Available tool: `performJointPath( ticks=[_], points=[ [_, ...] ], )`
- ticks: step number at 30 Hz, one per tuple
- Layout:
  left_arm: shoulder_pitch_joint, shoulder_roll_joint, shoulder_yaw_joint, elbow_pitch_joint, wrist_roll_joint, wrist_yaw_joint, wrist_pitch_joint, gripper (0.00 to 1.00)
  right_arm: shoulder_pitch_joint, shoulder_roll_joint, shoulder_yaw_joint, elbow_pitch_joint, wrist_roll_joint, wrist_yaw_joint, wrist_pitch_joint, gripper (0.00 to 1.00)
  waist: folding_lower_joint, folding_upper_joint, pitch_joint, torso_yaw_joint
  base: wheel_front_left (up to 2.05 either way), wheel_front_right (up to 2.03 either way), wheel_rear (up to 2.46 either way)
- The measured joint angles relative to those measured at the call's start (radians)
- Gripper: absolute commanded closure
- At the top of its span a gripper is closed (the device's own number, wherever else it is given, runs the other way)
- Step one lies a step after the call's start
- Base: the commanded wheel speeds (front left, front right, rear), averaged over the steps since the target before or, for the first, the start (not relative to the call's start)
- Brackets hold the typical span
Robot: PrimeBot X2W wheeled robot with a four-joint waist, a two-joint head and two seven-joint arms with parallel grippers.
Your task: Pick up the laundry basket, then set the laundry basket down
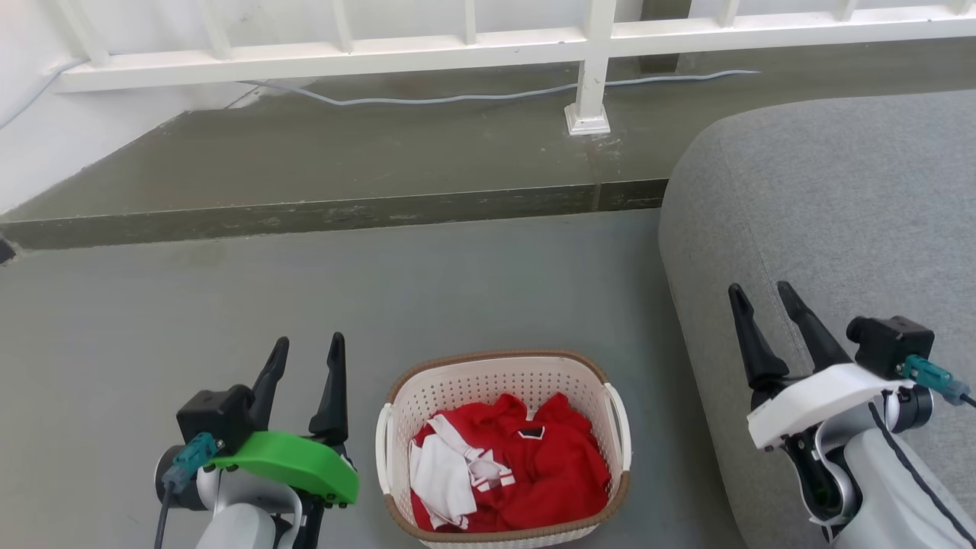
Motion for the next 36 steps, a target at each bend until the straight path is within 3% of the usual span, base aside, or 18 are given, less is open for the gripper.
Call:
performJointPath(
  ticks=[36],
  points=[
    [0.035,-0.006,0.025,-0.016,0.001,-0.041,0.0,0.0,0.033,0.042,-0.051,-0.004,-0.06,0.032,0.0,0.0,0.0,0.0,-0.002,-0.009,0.0,0.0,0.0]
  ],
)
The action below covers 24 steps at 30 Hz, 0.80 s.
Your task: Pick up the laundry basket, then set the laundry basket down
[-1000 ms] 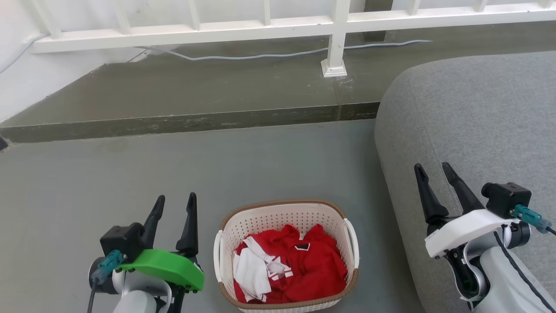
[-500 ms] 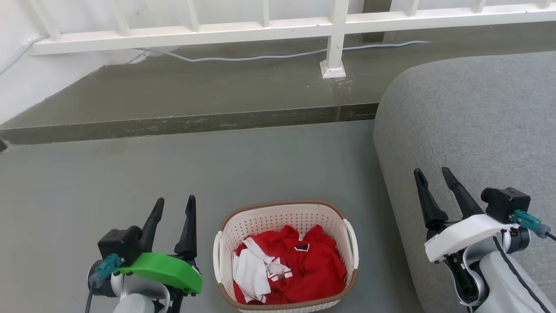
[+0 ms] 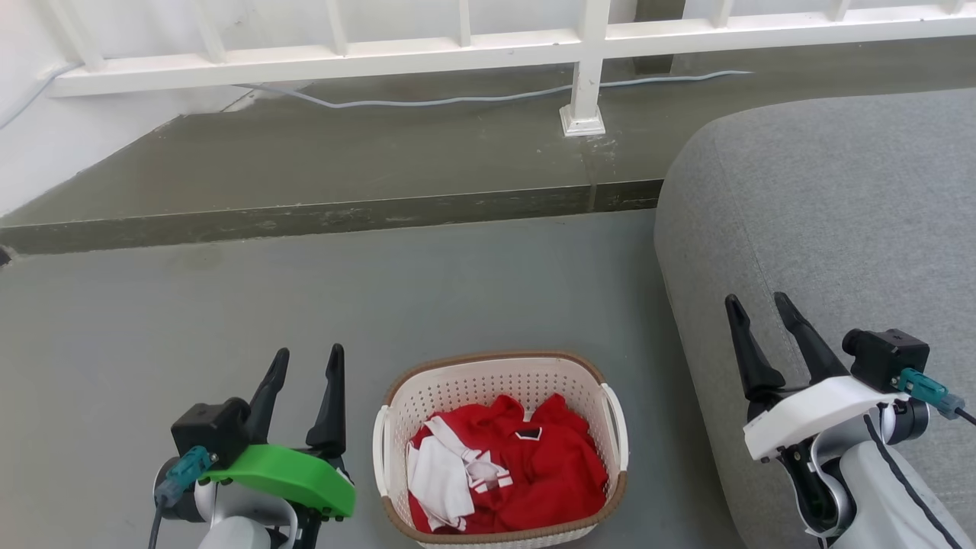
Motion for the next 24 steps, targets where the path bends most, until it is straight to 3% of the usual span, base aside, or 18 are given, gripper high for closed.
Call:
performJointPath(
  ticks=[16,17,24],
  points=[
    [0.0,0.0,0.0,-0.004,-0.002,-0.004,0.0,0.0,0.002,0.011,-0.019,0.0,-0.011,0.007,0.0,0.0,0.0,0.0,0.006,-0.001,0.0,0.0,0.0],
    [0.0,0.0,0.0,-0.004,-0.003,-0.005,0.0,1.0,0.002,0.012,-0.02,0.0,-0.013,0.008,0.0,1.0,0.0,0.0,0.006,-0.001,0.0,0.0,0.0],
    [0.035,-0.004,-0.005,0.045,-0.004,-0.006,0.004,1.0,0.044,0.035,-0.015,0.047,-0.008,0.006,0.003,1.0,0.0,0.0,0.006,-0.001,0.0,0.0,0.0]
  ],
)
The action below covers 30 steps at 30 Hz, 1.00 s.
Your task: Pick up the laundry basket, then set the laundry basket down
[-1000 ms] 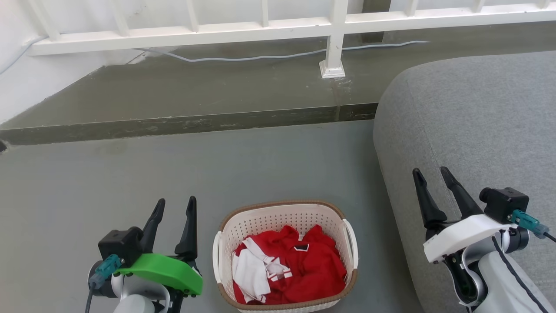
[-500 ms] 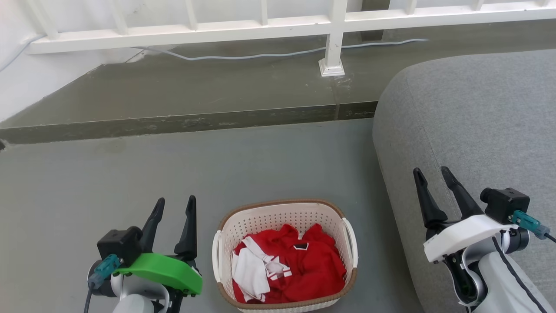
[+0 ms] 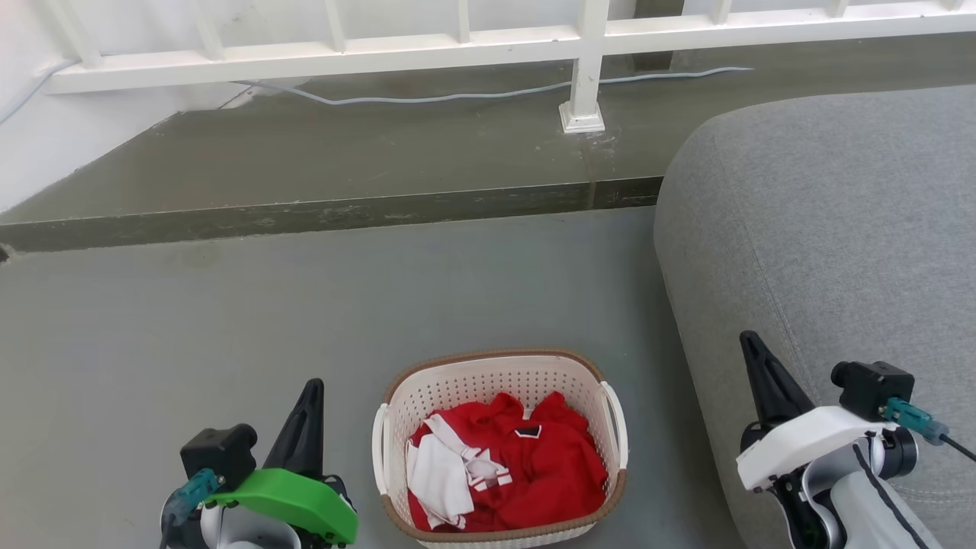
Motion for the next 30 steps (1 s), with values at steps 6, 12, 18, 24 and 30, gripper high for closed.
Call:
performJointPath(
  ticks=[6,12,18,24,30],
  points=[
    [0.002,-0.001,0.005,-0.004,-0.052,0.0,0.009,1.0,0.001,0.003,-0.021,0.0,0.046,0.0,0.014,1.0,0.0,0.0,-0.001,0.004,0.0,0.0,0.0],
    [0.002,-0.001,0.019,-0.008,-0.134,-0.002,0.024,1.0,0.0,0.008,-0.041,0.0,0.129,0.0,0.04,1.0,0.0,0.0,-0.001,0.007,0.0,0.0,0.0],
    [0.002,-0.001,0.04,-0.012,-0.198,-0.003,0.045,1.0,0.0,0.012,-0.058,-0.004,0.199,0.0,0.061,1.0,0.0,0.0,-0.002,0.009,0.0,0.0,0.0],
    [0.002,-0.001,0.061,-0.017,-0.267,-0.011,0.067,1.0,0.0,0.019,-0.083,-0.012,0.27,0.0,0.085,1.0,0.0,0.0,-0.003,0.012,0.0,0.0,0.0],
    [0.002,-0.001,0.079,-0.021,-0.331,-0.012,0.089,1.0,0.0,0.025,-0.103,-0.017,0.334,0.0,0.11,1.0,0.0,0.0,-0.003,0.015,0.0,0.0,0.0]
  ],
)
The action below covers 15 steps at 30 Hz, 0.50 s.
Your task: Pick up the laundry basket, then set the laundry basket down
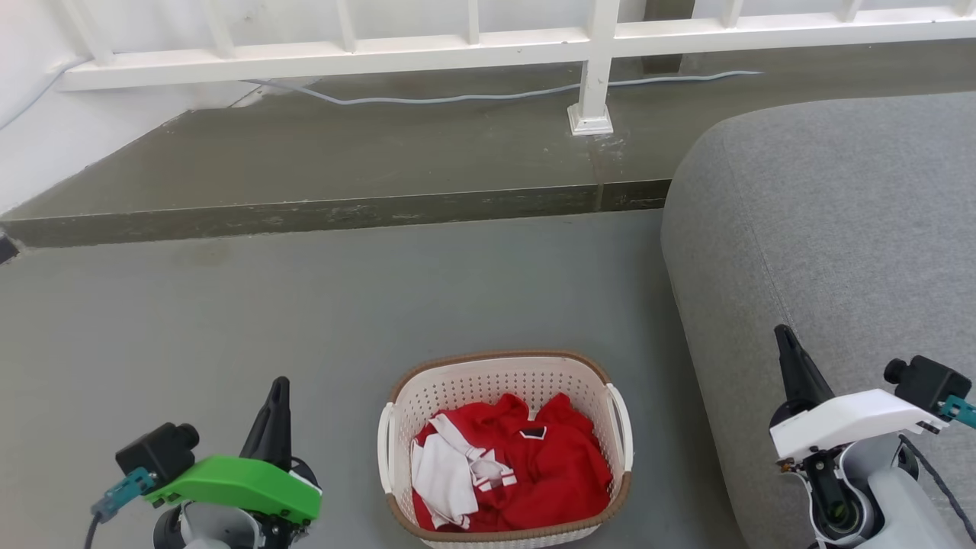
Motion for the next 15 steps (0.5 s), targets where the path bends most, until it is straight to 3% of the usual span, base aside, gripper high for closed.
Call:
performJointPath(
  ticks=[15],
  points=[
    [0.0,0.001,0.045,-0.003,-0.171,-0.009,0.045,1.0,0.0,0.014,-0.05,-0.015,0.167,0.001,0.051,1.0,0.0,0.0,-0.001,0.007,0.0,0.0,0.0]
  ],
)
